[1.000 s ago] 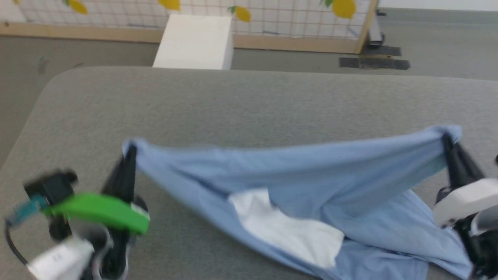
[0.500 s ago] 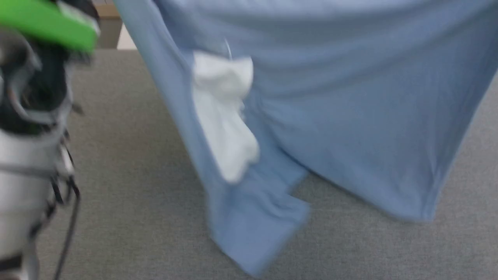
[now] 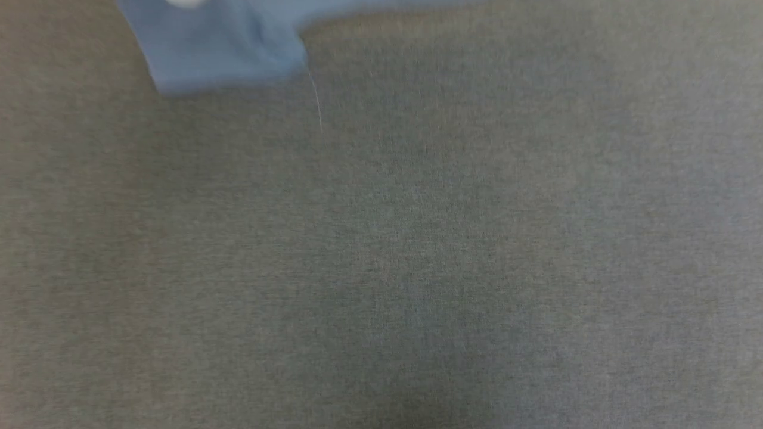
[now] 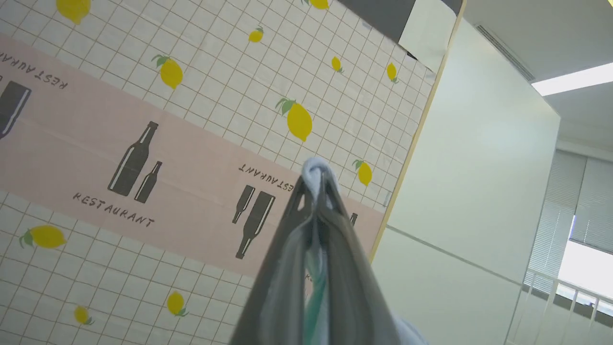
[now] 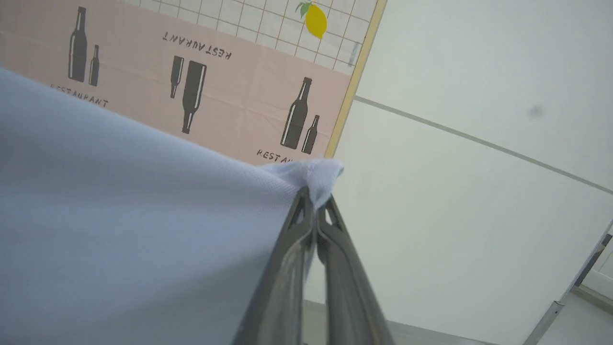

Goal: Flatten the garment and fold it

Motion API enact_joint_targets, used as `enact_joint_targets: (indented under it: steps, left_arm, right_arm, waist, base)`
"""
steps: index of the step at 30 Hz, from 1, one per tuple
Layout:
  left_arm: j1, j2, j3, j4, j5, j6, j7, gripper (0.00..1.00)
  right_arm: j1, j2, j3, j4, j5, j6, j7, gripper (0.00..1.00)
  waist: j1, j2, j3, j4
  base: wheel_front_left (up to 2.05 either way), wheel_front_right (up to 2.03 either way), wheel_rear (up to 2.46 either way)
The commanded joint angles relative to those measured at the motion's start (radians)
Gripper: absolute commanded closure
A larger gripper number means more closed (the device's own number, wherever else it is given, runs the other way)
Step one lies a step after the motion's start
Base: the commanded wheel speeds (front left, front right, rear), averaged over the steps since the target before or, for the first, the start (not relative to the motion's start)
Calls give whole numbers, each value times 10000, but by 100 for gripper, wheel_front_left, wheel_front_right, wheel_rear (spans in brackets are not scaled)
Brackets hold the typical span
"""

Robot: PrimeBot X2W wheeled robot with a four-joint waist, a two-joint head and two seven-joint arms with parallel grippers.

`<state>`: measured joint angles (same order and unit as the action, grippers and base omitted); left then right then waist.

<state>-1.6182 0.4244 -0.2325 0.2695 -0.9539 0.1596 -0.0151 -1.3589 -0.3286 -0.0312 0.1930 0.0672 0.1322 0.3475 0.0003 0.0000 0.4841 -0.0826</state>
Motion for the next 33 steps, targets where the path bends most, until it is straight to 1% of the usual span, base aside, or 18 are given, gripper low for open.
enact_joint_targets:
  steps: [1,5,8,12,14,17,18,22,25,27,30,33]
  left_arm:
    - [-432,-82,47,255,193,-162,-265,100]
    - [-916,-185,98,877,215,-626,-771,100]
    - [-489,-184,27,1357,68,-1066,-842,100]
    - [910,59,-325,1922,97,-1584,-779,100]
    - [1901,180,-500,2073,51,-1836,-733,100]
    - [3691,296,-699,2127,-117,-2046,-704,100]
    - [4248,280,-715,2122,-219,-2069,-732,100]
    - [6982,558,-1153,1709,-261,-2162,-656,100]
    - [9009,696,-1502,1147,-369,-2012,-455,100]
    - [10290,815,-1763,685,-469,-1848,-194,100]
    - [12146,918,-1987,-284,-897,-1467,241,100]
    - [13541,1099,-2197,-1104,-1174,-1129,598,100]
  right_arm:
    - [-413,92,-156,279,-254,-15,-412,100]
    - [-986,311,-396,931,-694,-15,-1583,100]
    - [-742,394,-321,1384,-686,-15,-2195,100]
    - [360,471,49,1935,-352,-15,-2530,100]
    - [1153,518,267,2125,-35,-15,-2555,100]
    - [2574,615,494,2221,694,-15,-2546,100]
    - [3042,630,498,2220,948,-15,-2547,100]
    - [5405,729,362,2005,1633,-15,-2343,100]
    - [7019,797,338,1700,1826,-15,-2032,100]
    - [7973,792,456,1442,1804,-15,-1795,100]
    - [9254,756,575,999,1721,-15,-1408,100]
    - [10235,681,544,590,1503,-15,-1081,100]
  waist:
    - [-3,0,1026,-324]
    - [-3,0,1042,-219]
    - [-3,0,899,-66]
    - [-3,0,530,123]
    - [-3,0,257,198]
    - [-3,0,-273,366]
    - [-3,0,-466,434]
    - [-3,0,-1438,621]
    - [-3,0,-2057,690]
    - [-3,0,-2388,720]
    - [-3,0,-2742,765]
    - [-3,0,-2955,835]
  base:
    - [0,0,0]
    - [0,0,0]
    - [0,0,0]
    - [0,0,0]
    - [0,0,0]
    - [0,0,0]
    - [0,0,0]
    - [0,0,0]
    - [0,0,0]
    - [0,0,0]
    - [0,0,0]
    - [0,0,0]
